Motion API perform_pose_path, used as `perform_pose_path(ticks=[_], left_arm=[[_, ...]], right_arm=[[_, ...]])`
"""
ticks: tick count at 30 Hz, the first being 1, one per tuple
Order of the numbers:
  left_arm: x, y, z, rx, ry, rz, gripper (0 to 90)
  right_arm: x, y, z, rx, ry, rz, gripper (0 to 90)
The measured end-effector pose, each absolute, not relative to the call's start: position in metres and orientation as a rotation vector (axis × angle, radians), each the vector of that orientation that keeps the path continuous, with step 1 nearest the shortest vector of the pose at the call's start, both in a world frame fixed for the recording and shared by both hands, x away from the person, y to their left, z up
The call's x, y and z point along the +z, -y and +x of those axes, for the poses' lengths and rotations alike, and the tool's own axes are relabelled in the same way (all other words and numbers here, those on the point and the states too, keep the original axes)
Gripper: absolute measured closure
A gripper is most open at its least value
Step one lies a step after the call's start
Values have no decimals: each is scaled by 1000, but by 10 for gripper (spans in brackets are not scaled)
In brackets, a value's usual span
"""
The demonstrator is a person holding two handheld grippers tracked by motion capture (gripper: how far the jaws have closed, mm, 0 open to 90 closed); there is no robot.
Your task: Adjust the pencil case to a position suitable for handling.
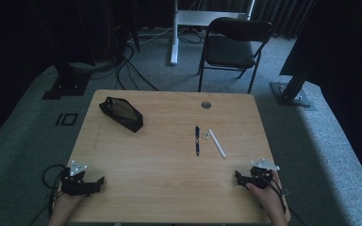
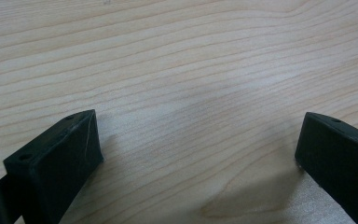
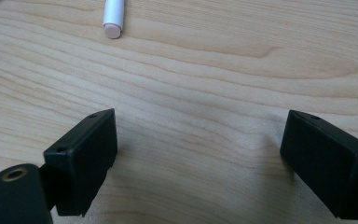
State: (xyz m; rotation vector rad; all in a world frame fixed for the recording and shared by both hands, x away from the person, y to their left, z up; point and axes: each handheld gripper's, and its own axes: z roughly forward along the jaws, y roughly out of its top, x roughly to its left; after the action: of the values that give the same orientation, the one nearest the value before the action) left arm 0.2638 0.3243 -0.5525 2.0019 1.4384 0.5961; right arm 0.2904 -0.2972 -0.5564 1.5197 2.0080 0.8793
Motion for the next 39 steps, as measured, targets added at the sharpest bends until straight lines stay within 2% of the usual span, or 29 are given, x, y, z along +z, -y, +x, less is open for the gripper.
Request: perform_pose_path(ticks=[20,39], left_arm=[[-552,-324,264,596,-1438,2002,2],[-552,-324,264,595,-1436,2004,2]], right_arm=[[-555,291,292,882,-2026,1504,112],[-534,267,307,973,-2023,1434,127]])
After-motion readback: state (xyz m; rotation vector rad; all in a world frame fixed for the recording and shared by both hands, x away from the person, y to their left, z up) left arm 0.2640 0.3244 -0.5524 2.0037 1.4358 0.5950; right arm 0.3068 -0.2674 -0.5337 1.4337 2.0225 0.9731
